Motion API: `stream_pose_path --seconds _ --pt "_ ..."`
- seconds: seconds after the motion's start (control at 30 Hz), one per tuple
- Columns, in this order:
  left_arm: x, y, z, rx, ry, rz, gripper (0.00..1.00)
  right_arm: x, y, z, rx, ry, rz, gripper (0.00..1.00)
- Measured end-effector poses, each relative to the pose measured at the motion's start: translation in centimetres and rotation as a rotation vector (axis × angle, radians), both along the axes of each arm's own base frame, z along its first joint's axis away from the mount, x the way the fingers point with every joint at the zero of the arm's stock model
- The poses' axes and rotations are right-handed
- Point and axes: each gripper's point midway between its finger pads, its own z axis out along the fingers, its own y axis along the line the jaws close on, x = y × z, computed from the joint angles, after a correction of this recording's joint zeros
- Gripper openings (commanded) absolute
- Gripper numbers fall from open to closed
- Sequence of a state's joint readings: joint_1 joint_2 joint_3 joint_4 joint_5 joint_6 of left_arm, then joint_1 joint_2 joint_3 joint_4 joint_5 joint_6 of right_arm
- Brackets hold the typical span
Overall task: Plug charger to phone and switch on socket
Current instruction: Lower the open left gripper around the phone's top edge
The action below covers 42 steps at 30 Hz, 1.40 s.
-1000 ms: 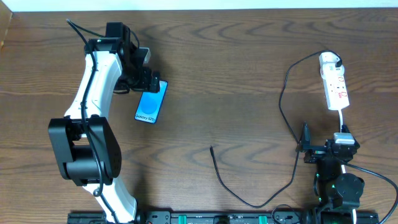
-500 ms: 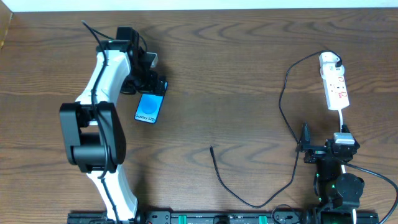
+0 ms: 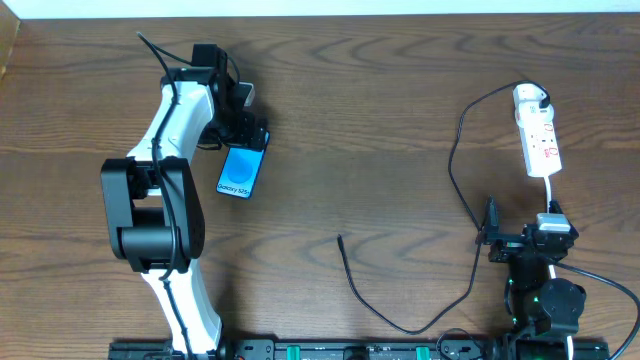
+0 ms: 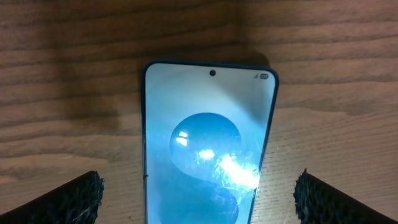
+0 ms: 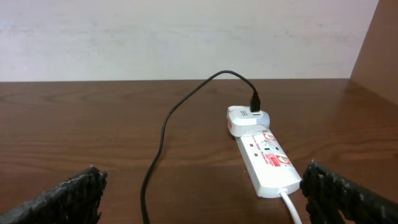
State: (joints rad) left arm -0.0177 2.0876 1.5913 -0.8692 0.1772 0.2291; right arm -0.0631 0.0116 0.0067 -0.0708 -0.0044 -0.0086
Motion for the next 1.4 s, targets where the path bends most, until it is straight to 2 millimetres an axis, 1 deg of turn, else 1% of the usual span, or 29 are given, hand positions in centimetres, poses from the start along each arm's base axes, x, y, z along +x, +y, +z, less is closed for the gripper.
stream_pose_path --seconds 0.07,0.23,0.47,0.57,0.7,0.97,1.13,1.23,1.4 --pt "0.1 0.0 -0.3 0.0 -0.006 0.0 0.98 0.0 0.0 0.0 0.0 0.0 0.0 0.99" --pt "-0.7 0.0 -0.9 0.0 0.021 0.0 0.98 0.0 0.0 0.0 0.0 0.0 0.0 0.99" --pt "-0.8 0.0 -1.0 0.0 0.022 0.0 0.98 0.0 0.0 0.0 0.0 0.0 0.0 0.99" --pt "-0.8 0.0 -1.3 0.0 0.016 0.0 0.98 0.0 0.0 0.0 0.0 0.0 0.0 0.99" --pt "-1.6 0.0 -2.2 0.001 0.041 0.001 0.98 0.0 0.0 0.0 0.0 0.0 0.0 0.99" --pt "-1.4 0.6 -2.4 0.034 0.033 0.004 0.98 0.0 0.0 0.0 0.0 0.0 0.0 0.99" --pt "-1.4 0.6 -2.5 0.046 0.03 0.001 0.98 0.0 0.0 0.0 0.0 0.0 0.0 0.99" --pt "-1.4 0.2 -2.5 0.05 0.029 -0.01 0.98 0.0 0.0 0.0 0.0 0.0 0.0 0.99" --pt "-1.5 -1.1 -2.5 0.05 0.029 -0.042 0.98 0.0 0.0 0.0 0.0 0.0 0.0 0.99"
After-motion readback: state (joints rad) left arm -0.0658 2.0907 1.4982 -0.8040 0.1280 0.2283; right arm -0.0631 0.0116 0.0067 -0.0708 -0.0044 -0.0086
